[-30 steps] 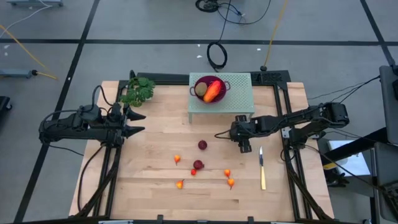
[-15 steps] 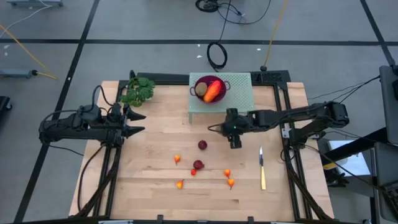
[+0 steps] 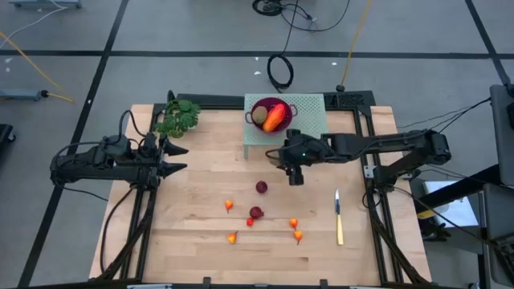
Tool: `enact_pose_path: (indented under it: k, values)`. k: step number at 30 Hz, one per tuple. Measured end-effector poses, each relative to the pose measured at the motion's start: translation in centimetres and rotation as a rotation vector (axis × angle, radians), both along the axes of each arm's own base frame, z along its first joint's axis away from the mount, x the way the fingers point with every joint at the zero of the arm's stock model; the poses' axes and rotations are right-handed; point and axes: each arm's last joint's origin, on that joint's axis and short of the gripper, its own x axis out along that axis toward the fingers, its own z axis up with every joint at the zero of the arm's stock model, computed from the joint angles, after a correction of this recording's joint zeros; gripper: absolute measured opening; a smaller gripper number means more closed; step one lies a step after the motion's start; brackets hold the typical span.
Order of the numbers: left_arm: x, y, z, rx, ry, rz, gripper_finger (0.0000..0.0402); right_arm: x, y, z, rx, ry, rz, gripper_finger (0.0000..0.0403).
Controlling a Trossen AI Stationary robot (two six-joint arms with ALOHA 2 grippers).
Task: Pick & Place Fruit
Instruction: Put the kiwi into the strainer bowl
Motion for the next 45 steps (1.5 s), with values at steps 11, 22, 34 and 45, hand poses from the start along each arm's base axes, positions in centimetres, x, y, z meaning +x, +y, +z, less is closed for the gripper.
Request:
enact_pose_path:
  k: [11, 22, 34, 45]
  values:
    - [0.0, 0.0, 0.0, 0.000, 0.002, 0.000, 0.0273, 0.5, -0.6, 4.7, -0.167, -0.117, -0.042, 0.0228]
    - [0.0, 0.0, 0.0, 0.000, 0.002, 0.000, 0.0273, -0.1, -4.9, 5.4, -0.342, -0.060, -0.148, 0.0234]
    - [0.0, 0.0, 0.0, -0.002, 0.000, 0.000, 0.0273, -1.0, -8.6, 5.4, -0.348, -0.036, -0.164, 0.0234]
    - [0.0, 0.1, 0.0, -0.005, -0.002, 0.028, 0.0273, 0.2, -9.9, 4.7, -0.294, -0.086, -0.115, 0.0235]
